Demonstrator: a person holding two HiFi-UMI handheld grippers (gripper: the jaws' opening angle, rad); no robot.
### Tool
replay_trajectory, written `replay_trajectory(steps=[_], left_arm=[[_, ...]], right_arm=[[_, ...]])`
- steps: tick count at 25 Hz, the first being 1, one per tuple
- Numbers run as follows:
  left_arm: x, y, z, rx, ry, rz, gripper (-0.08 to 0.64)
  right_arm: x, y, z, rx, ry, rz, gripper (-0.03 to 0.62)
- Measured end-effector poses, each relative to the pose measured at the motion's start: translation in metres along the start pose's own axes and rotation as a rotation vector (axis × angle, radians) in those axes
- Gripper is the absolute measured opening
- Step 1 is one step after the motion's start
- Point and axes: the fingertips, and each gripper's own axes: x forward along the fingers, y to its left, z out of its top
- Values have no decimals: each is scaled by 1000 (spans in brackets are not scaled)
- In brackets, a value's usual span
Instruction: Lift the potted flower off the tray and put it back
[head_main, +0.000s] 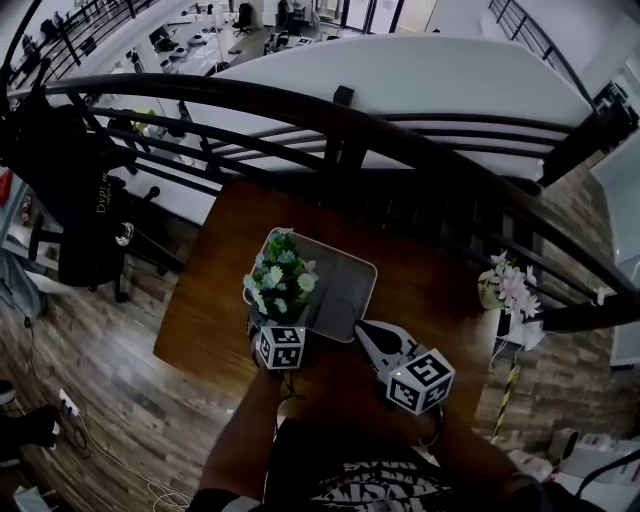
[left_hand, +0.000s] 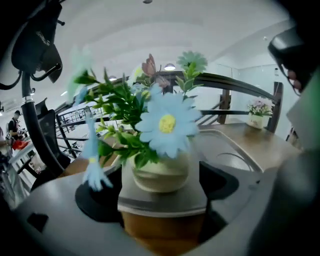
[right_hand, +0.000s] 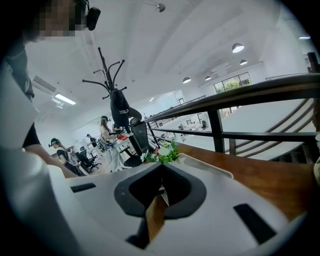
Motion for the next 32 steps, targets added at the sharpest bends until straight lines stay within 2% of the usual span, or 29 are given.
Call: replay_trajectory(steps=[6,11,12,14,20,21,28,32], left_arm=[[-60,-16,-9,-56,-44,37,465],[-108,-25,20,-148,-123,34,442],[-121,-26,24,-168,-141,36,392],[-145,-30,34,-195,-183,49,244],[-212,-50,46,-301,-272,114,38],[-221,-54,48,-313,-283,125,23],[-266,-84,53,-358,-335,118,8],[-285,-95,39,-362,-321,115,8]], right_arm=[[-38,2,-8,-3,-8,15,-2],[-53,0,-7,-23,-34,35,-2],[-55,3,-9,-25,-32,40,-2],[-60,6,-12,-33,-31,53,-2],[-91,19,-30,-97,-22,100,-2],[-96,21,-32,-106,-24,110,-2],[-122,27,-57,-157,-16,150,-2],[-135,32,-73,-177,-17,142,-2]])
